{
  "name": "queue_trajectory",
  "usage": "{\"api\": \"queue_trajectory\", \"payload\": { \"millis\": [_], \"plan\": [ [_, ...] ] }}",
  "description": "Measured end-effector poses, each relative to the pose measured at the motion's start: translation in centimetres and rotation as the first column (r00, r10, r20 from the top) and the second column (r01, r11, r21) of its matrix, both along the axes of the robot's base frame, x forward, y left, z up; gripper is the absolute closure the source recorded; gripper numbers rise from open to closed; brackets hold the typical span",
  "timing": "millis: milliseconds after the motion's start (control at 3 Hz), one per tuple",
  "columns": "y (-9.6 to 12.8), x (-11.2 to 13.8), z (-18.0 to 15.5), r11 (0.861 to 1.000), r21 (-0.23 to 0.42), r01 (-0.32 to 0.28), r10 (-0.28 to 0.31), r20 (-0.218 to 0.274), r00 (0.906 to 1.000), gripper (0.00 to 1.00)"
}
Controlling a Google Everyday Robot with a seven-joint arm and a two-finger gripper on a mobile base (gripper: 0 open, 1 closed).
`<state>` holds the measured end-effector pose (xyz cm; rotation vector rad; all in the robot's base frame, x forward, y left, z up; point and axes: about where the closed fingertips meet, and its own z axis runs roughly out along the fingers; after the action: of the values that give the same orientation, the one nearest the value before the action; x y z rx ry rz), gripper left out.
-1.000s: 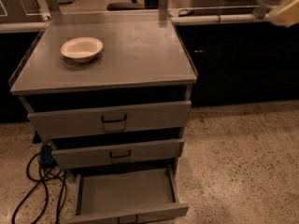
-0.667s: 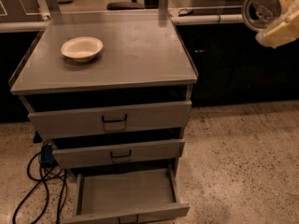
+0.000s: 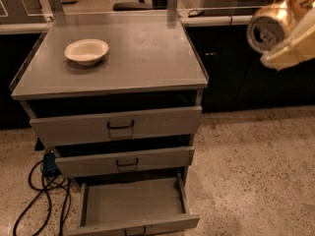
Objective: Place orange can into bottom drawer
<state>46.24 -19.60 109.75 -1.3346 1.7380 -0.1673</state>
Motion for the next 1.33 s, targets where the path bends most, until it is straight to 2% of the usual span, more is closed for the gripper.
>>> {"api": "queue_trajectory", "payload": {
  "millis": [333,667,1000,1333],
  "plan": [
    [1.7,-0.3,-3.8,0.999,0.029,-0.041,0.040,0.052,0.9978,1.00],
    [4.8,-0.4,-7.8,0.994,0.068,-0.084,0.076,0.113,0.9907,1.00],
    [7.2,0.3,-14.9,0.991,0.106,-0.083,0.073,0.101,0.9923,1.00],
    [7.9,-0.1,-27.3,0.991,0.128,-0.039,0.047,-0.066,0.9967,1.00]
  ]
}}
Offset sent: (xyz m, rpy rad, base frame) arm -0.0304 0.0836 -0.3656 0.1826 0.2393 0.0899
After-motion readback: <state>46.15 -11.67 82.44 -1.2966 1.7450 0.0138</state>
